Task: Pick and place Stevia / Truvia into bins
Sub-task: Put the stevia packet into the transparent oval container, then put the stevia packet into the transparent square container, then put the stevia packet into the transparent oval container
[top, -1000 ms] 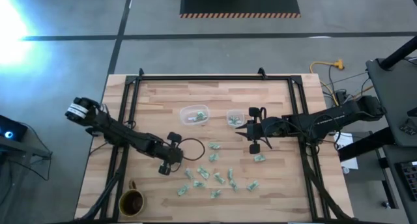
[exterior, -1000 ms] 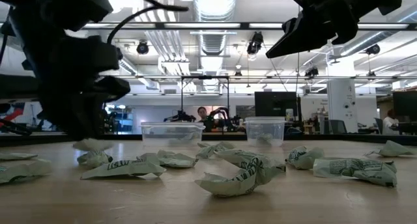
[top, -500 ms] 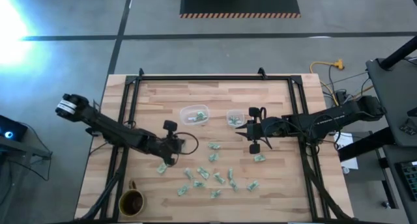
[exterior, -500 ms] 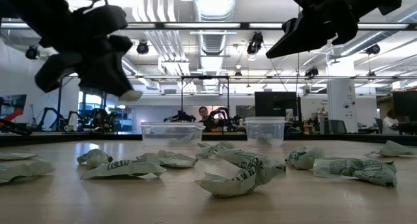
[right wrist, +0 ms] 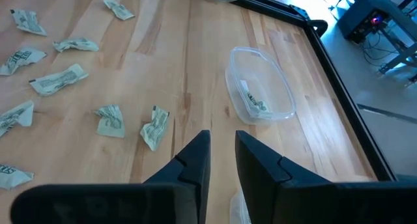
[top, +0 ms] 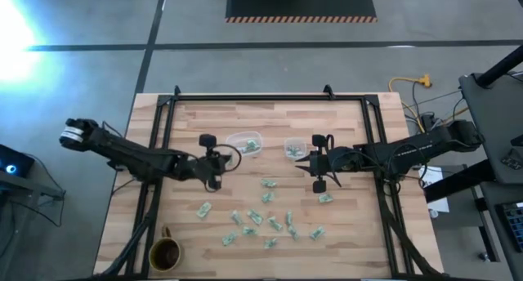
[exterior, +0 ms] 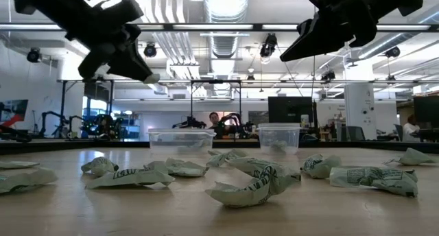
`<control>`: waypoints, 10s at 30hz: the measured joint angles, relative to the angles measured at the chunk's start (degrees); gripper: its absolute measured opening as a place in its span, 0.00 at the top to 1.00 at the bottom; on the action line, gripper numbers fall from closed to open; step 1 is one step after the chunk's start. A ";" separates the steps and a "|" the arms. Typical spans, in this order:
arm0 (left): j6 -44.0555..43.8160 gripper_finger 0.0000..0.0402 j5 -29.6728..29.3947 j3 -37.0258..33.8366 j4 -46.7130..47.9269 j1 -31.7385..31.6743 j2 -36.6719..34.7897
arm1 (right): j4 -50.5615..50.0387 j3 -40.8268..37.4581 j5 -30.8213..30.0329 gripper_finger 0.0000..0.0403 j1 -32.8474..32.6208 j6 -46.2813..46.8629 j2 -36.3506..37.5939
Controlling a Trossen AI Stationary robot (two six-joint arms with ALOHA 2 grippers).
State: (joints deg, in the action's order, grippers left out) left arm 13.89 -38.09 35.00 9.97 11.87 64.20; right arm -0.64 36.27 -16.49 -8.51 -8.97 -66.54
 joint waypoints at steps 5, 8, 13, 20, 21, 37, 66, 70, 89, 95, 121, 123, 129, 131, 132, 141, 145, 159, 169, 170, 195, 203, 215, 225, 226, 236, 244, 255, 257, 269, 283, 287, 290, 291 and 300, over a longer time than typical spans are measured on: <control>3.26 1.00 0.37 -0.19 -4.20 -4.29 0.62 | 0.00 0.00 0.00 0.85 0.01 0.00 0.00; 5.79 1.00 1.48 -0.43 -7.08 -6.85 1.49 | 0.02 -0.03 0.00 0.85 0.00 0.00 0.00; 8.34 1.00 5.11 -0.55 -12.11 -11.25 3.20 | 0.00 -0.07 0.00 0.84 0.01 0.00 0.00; 9.40 1.00 9.38 -0.52 -15.51 -16.56 7.92 | -0.02 -0.07 0.00 0.85 0.00 0.00 0.00; 9.38 1.00 9.84 -0.52 -15.55 -17.19 8.94 | -0.02 -0.07 -0.01 0.85 0.01 0.00 0.00; 8.96 1.00 8.94 3.35 -15.47 -22.29 20.83 | -0.08 -0.07 -0.01 0.85 0.00 0.00 0.00; 8.85 0.76 4.87 3.32 -11.94 -18.08 16.49 | -0.81 -1.09 -0.01 0.86 0.00 1.52 0.00; 6.58 0.76 4.90 3.41 -7.56 -14.35 11.98 | -0.76 -1.25 0.00 0.86 0.01 1.54 0.00; -9.37 0.76 12.77 2.26 10.04 3.88 -5.20 | -0.81 -1.97 0.00 0.86 0.01 3.04 0.00; -13.82 0.76 14.84 1.03 11.89 7.03 -2.67 | -0.81 -2.12 0.00 0.86 0.01 3.04 0.00; -21.05 0.76 17.97 1.95 13.17 10.50 8.30 | -9.57 -7.28 14.96 0.86 -7.99 25.73 -2.95; -21.04 0.76 17.97 1.95 13.11 10.50 8.10 | -12.68 -7.10 14.60 0.86 -10.04 29.90 -2.93; -21.05 0.76 17.95 1.95 13.08 10.50 8.07 | -14.07 -7.02 12.94 0.86 -13.87 33.31 -2.95; -21.05 0.76 17.95 1.95 13.08 10.50 8.07 | -14.25 -7.02 12.89 0.86 -14.02 34.49 -2.93; -21.05 0.76 17.94 1.95 13.08 10.50 8.07 | -14.43 -7.02 12.90 0.86 -14.00 34.78 -2.87; -21.03 0.76 17.94 1.82 13.07 10.50 8.07 | -23.65 -6.04 12.90 0.86 -14.00 39.25 -2.54; -21.02 0.76 17.94 1.81 13.06 10.50 8.07 | -24.50 -5.95 12.93 0.85 -14.00 40.52 -2.54; -21.02 0.76 17.92 1.73 13.03 10.50 8.07 | -22.90 -7.15 11.76 0.67 -15.06 41.20 -2.92; -21.06 0.76 17.91 1.38 12.98 10.50 8.05 | -21.23 -8.66 9.24 0.66 -16.12 42.05 -5.18; -21.06 0.76 17.90 1.38 12.97 10.50 8.06 | -20.87 -8.66 8.75 0.66 -16.12 42.15 -5.70; -21.05 0.76 17.90 1.36 12.78 10.50 8.03 | -19.91 -8.72 5.93 0.87 -16.09 41.48 -9.03; -21.04 0.76 17.90 1.36 12.82 10.50 8.03 | -20.02 -8.38 5.50 0.97 -16.09 37.99 -8.96; -21.02 0.76 17.90 1.38 12.82 10.48 8.03 | -19.35 -1.57 -18.41 0.98 -15.92 21.09 -8.94; -20.98 0.76 17.90 1.38 12.81 10.49 8.03 | -8.12 0.98 -33.07 0.98 -10.26 7.97 -8.90; -20.97 0.76 17.90 1.38 12.80 10.50 8.03 | -6.76 1.01 -33.07 0.98 -9.28 7.05 -8.89; -20.96 0.76 17.90 1.40 12.77 10.50 8.03 | -1.46 0.87 -29.65 0.98 2.80 4.31 -9.18; -20.94 0.76 17.88 1.40 12.52 10.49 8.03 | 4.20 0.35 -20.83 0.98 9.80 3.98 -12.99; -20.48 0.76 17.88 1.38 12.48 10.50 8.03 | 4.68 0.35 -19.53 0.98 11.73 3.73 -19.92; -20.48 0.76 17.88 1.40 12.46 10.49 8.03 | 5.08 0.33 -17.31 0.98 11.74 2.34 -20.67; -20.50 0.76 17.88 1.40 12.40 10.48 8.03 | 7.13 0.57 -15.98 0.82 11.66 0.22 -20.10; -20.99 0.76 17.92 1.38 11.94 10.49 8.03 | 1.12 0.57 -16.04 0.72 9.95 -0.02 -14.76; -21.37 0.76 18.22 1.38 11.94 10.50 8.04 | -0.64 0.57 -16.04 0.73 7.23 0.50 -9.45; -24.43 0.76 18.97 1.38 11.96 10.50 8.05 | -2.52 0.57 -16.04 0.75 4.30 1.80 -5.24; -25.75 0.76 20.02 1.38 12.00 10.50 8.05 | -3.12 0.57 -16.04 0.75 3.21 2.21 -3.85; -41.14 0.76 33.08 3.10 18.06 11.65 8.05 | -5.12 0.35 -16.04 0.76 -5.52 2.96 3.61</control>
State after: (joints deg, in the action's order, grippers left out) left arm -27.25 -5.00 38.11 28.03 23.52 72.25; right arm -5.76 36.62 -32.53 -14.02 -6.01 -62.93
